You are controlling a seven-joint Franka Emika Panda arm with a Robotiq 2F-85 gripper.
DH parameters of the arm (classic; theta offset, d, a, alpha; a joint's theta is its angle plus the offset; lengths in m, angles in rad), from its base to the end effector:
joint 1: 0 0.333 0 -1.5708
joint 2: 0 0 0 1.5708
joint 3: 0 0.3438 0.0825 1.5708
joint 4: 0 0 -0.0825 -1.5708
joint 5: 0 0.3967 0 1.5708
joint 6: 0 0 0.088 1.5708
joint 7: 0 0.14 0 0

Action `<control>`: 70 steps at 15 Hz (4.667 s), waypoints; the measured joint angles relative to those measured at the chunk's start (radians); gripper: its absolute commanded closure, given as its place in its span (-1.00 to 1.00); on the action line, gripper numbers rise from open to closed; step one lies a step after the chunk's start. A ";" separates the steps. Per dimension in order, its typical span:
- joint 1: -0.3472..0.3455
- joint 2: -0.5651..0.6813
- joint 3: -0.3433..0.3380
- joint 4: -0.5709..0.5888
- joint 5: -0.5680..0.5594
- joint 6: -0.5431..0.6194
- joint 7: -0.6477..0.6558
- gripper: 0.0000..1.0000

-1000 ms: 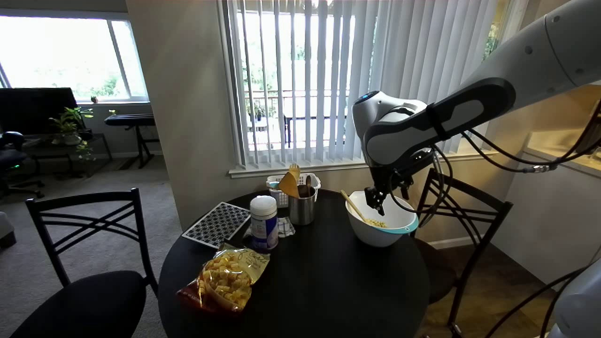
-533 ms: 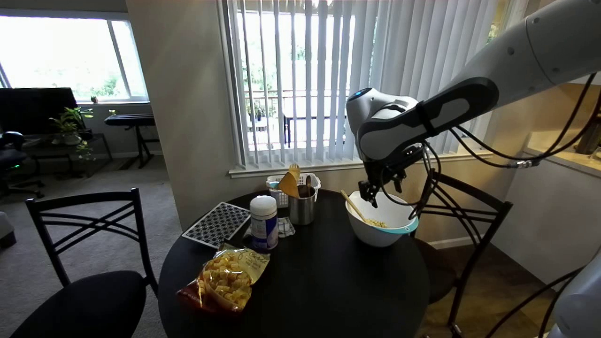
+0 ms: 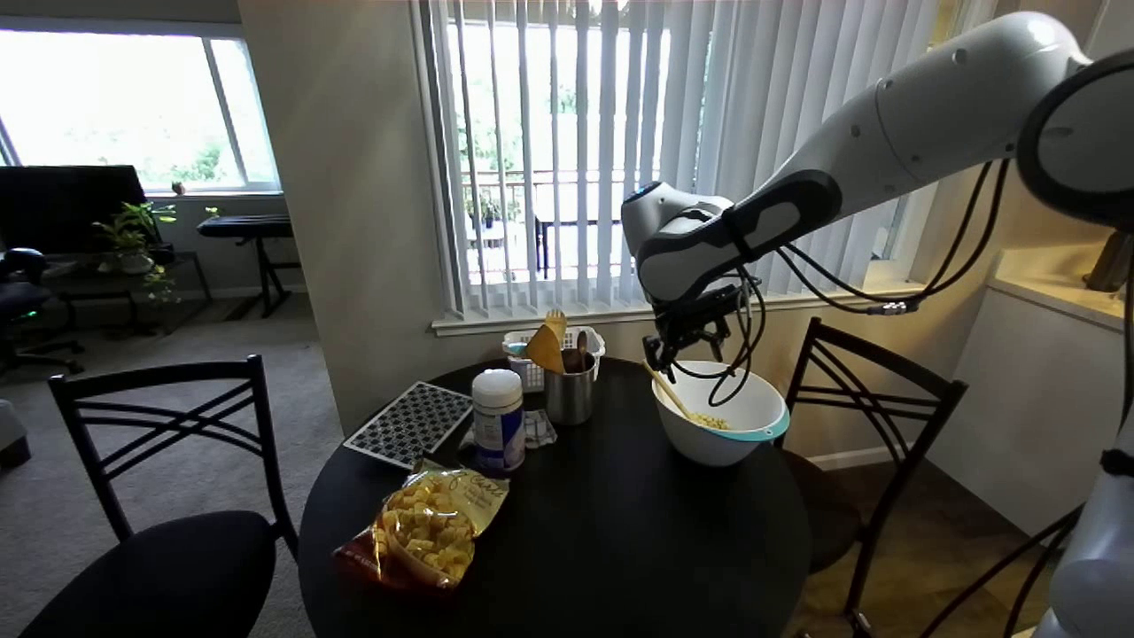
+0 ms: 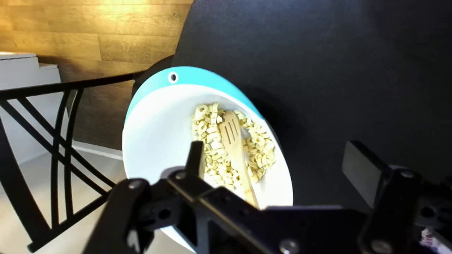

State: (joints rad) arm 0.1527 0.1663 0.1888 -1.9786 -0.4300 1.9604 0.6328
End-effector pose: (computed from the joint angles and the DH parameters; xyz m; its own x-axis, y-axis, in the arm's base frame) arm 0.5622 0.1546 0.3662 0.9961 -0.0845 0.0256 -0.0878 -0.9204 0.3809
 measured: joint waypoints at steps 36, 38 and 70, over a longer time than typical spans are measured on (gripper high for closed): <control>0.202 0.507 -0.157 0.625 0.007 -0.135 0.354 -1.00; 0.214 0.518 -0.184 0.639 0.003 -0.142 0.383 -1.00; 0.186 1.126 -0.368 1.454 -0.007 -0.346 0.734 -1.00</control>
State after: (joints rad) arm 0.3388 1.2924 -0.1794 -0.5242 -0.4368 1.6146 1.3669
